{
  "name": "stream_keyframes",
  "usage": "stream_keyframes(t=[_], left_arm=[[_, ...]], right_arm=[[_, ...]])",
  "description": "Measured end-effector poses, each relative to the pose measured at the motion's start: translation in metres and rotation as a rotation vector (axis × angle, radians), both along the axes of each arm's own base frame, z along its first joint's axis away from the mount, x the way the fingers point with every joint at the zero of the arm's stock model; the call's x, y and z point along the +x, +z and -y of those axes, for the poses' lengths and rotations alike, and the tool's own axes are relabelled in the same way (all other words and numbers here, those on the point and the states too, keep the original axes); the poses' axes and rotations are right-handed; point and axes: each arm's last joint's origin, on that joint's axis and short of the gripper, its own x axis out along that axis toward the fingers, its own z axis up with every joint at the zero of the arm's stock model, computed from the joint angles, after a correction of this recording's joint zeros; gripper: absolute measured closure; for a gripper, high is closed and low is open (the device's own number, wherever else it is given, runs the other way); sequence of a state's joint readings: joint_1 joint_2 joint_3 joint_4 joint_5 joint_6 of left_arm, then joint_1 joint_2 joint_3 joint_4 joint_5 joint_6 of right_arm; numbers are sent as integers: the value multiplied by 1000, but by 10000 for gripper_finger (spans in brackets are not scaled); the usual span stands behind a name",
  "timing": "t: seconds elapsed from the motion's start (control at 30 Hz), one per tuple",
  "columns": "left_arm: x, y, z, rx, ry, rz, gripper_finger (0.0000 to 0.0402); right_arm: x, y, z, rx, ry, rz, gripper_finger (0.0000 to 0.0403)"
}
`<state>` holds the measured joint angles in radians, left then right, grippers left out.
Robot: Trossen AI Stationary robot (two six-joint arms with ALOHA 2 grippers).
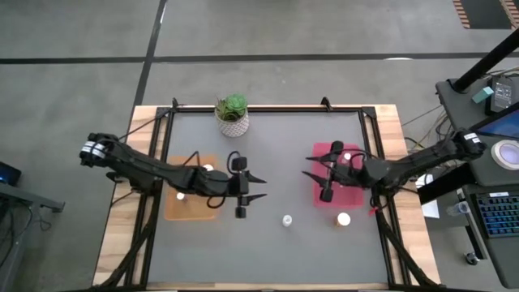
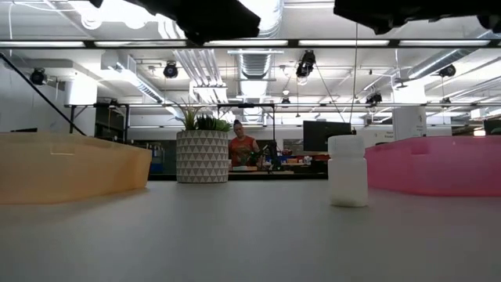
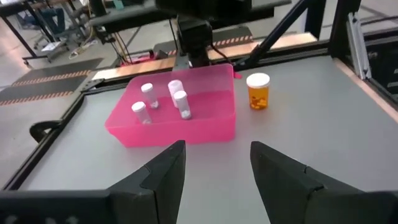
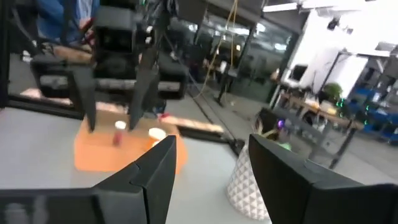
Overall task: Pick and place medicine bottles into bin by pill shape (circle, oval)
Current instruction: Put the white capsule bottle into the pink bin
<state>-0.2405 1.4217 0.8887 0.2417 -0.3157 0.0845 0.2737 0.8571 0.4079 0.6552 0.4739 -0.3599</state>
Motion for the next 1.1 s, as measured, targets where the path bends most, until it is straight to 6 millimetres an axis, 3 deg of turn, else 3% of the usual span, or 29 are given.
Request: stream_keyframes(t=[0.13, 0.27, 0.5, 0.67, 0.93, 1.1], left_arm=[[16, -3, 4, 12, 0, -50, 235], [36, -3, 9, 24, 1, -96, 235], [64, 8, 15, 24, 5, -124, 235], [77, 13, 19, -83, 47, -171, 235], [100, -8, 45, -84, -5, -255, 235], [112, -34, 50, -104, 32, -394, 235]], right_arm=[[-9, -3, 12, -3, 100, 97, 220], [-21, -12, 22, -4, 75, 126, 225], [-45, -22, 26, 1, 75, 176, 225], [-60, -27, 28, 39, 81, 233, 225], [-70, -27, 28, 70, 99, 257, 225], [-70, -25, 27, 66, 124, 260, 225]])
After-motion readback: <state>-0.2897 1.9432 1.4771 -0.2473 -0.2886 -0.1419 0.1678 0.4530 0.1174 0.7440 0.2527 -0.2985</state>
